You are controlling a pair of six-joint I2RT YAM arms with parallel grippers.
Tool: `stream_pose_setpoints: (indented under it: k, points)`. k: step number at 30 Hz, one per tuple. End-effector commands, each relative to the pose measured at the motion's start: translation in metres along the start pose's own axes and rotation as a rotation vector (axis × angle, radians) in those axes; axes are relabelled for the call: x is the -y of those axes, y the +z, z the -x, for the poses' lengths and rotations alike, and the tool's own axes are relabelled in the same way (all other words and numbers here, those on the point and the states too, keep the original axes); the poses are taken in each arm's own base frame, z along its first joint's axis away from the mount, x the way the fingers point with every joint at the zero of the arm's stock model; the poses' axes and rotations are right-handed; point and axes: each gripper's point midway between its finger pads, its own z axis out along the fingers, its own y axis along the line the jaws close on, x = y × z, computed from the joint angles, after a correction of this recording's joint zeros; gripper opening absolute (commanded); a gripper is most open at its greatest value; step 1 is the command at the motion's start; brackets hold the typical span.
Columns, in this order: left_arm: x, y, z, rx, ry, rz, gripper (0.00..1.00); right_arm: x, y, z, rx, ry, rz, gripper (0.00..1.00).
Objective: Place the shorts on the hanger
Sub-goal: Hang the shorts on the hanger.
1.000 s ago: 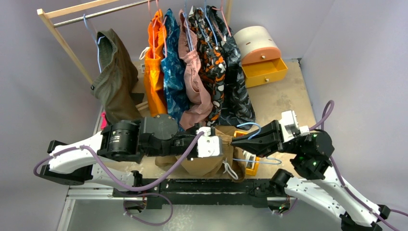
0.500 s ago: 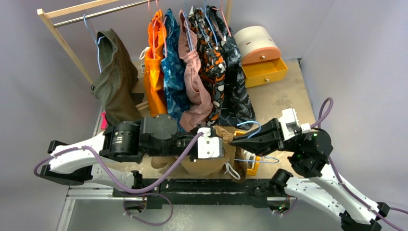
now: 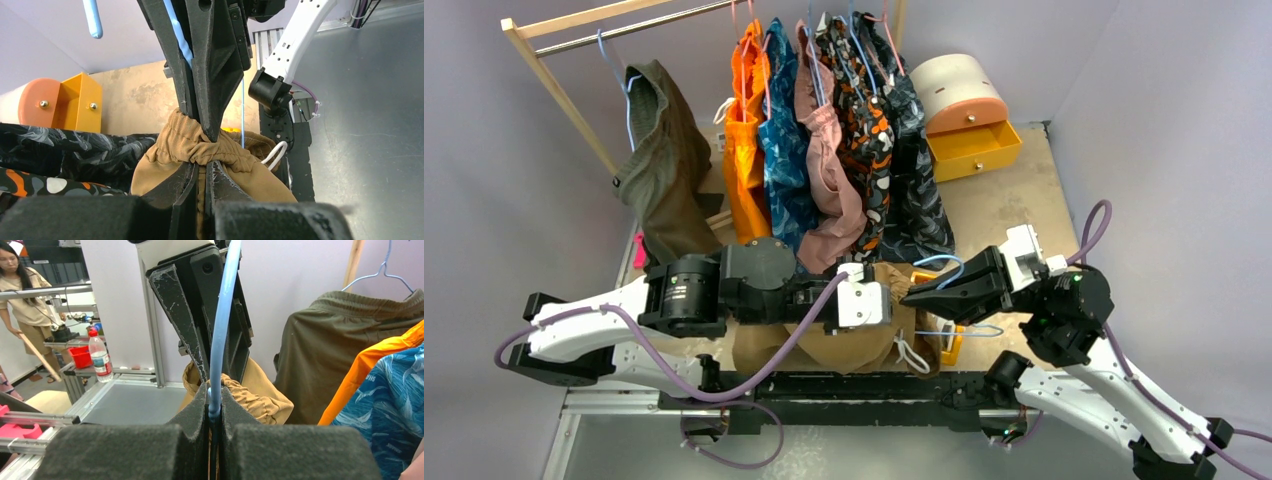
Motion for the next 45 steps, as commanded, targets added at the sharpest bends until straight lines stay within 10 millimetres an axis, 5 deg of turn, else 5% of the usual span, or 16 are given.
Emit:
stream_pose_setpoints:
  k: [1,5,15,18,19,40,45]
  points:
    - [0.004,0.024,-0.025,-0.041,-0.044,0.012,0.0,-0.006,0.004,0.044,0.127,-0.131,-0.007,0.0]
    - [-0.008,0.013,-0.021,0.01,-0.072,0.076,0.0,-0.004,0.001,0.042,0.084,-0.134,-0.037,0.0]
    - [-0.025,-0.004,-0.015,0.086,-0.106,0.178,0.0,-0.009,0.007,0.045,0.046,-0.019,-0.018,0.19]
    - [-0.026,-0.005,-0.014,0.095,-0.107,0.182,0.0,-0.008,0.012,0.05,0.051,-0.007,-0.012,0.1]
    - [-0.026,-0.006,-0.014,0.096,-0.106,0.183,0.0,-0.007,0.013,0.05,0.05,-0.006,-0.014,0.0]
    - [-0.007,0.005,-0.014,0.097,-0.144,0.084,0.0,-0.011,0.0,0.075,0.33,-0.028,-0.008,0.0]
    - [-0.003,0.013,-0.014,0.085,-0.135,0.058,0.08,-0.014,0.003,0.075,0.341,-0.016,0.033,0.0]
